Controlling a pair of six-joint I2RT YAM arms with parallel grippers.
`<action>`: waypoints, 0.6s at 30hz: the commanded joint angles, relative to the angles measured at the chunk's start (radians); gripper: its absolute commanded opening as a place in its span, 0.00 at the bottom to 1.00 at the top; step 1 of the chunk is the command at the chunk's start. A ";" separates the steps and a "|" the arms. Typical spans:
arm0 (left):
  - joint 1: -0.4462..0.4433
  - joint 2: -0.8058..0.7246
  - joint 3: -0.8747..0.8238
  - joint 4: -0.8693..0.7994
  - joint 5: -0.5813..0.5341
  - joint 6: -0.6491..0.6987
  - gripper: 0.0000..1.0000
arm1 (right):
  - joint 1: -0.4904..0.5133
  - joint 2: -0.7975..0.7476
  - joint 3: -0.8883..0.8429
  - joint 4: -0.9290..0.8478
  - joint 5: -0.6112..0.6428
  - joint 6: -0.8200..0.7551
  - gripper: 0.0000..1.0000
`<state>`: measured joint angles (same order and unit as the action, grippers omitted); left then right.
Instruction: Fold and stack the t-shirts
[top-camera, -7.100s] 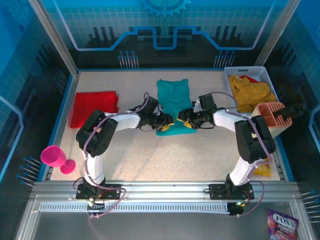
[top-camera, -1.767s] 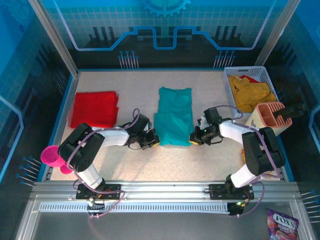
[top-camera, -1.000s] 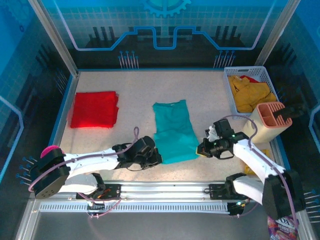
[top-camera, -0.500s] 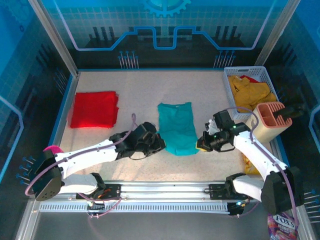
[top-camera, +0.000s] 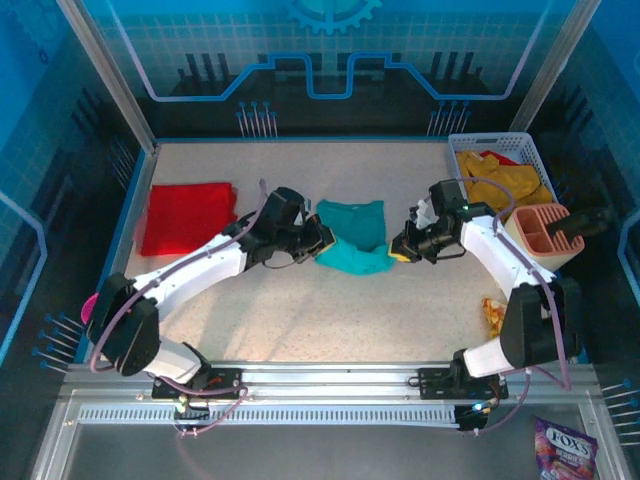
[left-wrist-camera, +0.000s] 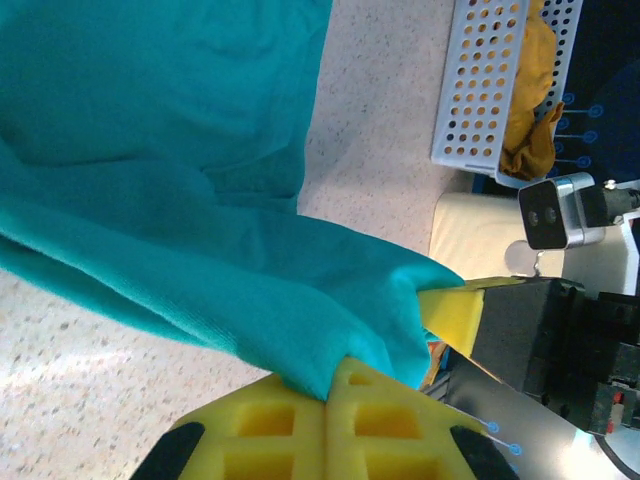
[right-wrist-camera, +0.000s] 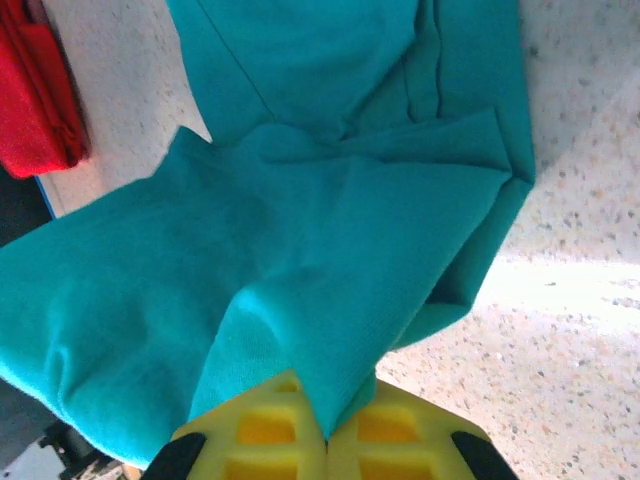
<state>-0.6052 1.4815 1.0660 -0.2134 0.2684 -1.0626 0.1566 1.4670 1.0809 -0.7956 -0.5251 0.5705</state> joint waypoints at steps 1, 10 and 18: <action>0.043 0.063 0.043 0.055 0.089 0.024 0.02 | -0.025 0.065 0.091 -0.017 -0.042 -0.029 0.06; 0.151 0.206 0.145 0.104 0.140 0.036 0.00 | -0.036 0.282 0.327 -0.051 -0.033 -0.037 0.06; 0.171 0.240 0.180 0.134 0.191 0.027 0.00 | -0.033 0.327 0.416 -0.085 -0.026 -0.057 0.04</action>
<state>-0.4274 1.7187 1.2167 -0.1139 0.4015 -1.0466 0.1345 1.7992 1.4723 -0.8330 -0.5343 0.5369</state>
